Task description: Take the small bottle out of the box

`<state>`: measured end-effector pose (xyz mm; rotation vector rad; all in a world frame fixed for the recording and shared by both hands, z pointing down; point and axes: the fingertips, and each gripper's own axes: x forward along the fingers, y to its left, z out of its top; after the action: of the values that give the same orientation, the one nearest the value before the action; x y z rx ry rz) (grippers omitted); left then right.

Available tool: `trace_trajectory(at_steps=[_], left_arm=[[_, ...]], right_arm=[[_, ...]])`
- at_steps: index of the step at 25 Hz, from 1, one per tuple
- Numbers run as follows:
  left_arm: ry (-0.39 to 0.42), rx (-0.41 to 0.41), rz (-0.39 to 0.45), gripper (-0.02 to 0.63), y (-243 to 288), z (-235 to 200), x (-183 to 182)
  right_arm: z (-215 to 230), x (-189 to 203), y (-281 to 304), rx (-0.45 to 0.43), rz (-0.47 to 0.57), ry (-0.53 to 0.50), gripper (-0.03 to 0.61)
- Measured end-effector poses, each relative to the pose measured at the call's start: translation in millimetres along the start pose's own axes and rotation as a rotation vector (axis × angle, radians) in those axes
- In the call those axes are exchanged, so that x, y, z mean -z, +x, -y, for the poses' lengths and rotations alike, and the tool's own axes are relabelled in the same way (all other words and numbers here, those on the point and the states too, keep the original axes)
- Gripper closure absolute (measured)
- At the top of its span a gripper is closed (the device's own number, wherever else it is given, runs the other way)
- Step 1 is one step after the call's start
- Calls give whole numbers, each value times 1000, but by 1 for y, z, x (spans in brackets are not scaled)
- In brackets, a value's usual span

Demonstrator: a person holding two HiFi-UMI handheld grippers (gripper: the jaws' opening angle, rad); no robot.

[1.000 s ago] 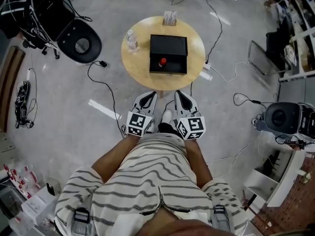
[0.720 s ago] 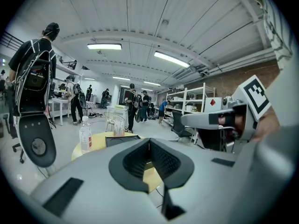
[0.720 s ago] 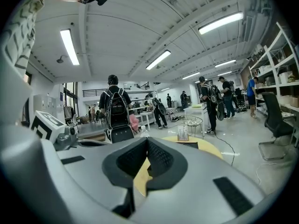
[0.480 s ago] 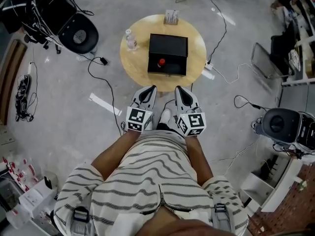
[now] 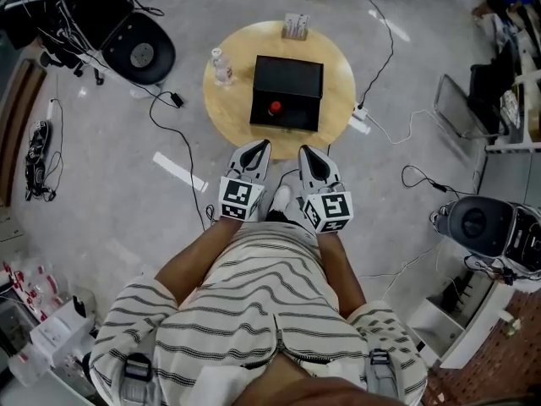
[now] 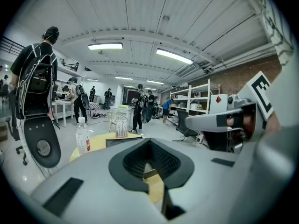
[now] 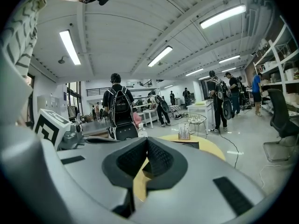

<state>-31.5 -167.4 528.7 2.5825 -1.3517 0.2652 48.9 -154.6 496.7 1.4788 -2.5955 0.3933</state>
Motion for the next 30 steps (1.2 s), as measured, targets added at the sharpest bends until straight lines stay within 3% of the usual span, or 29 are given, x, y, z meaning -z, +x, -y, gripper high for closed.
trace_trajectory(at_steps=[30], left_arm=[[-21,-77,-119,584,66,-30,44]], right_arm=[[18,35,7,-14,-80,40,560]])
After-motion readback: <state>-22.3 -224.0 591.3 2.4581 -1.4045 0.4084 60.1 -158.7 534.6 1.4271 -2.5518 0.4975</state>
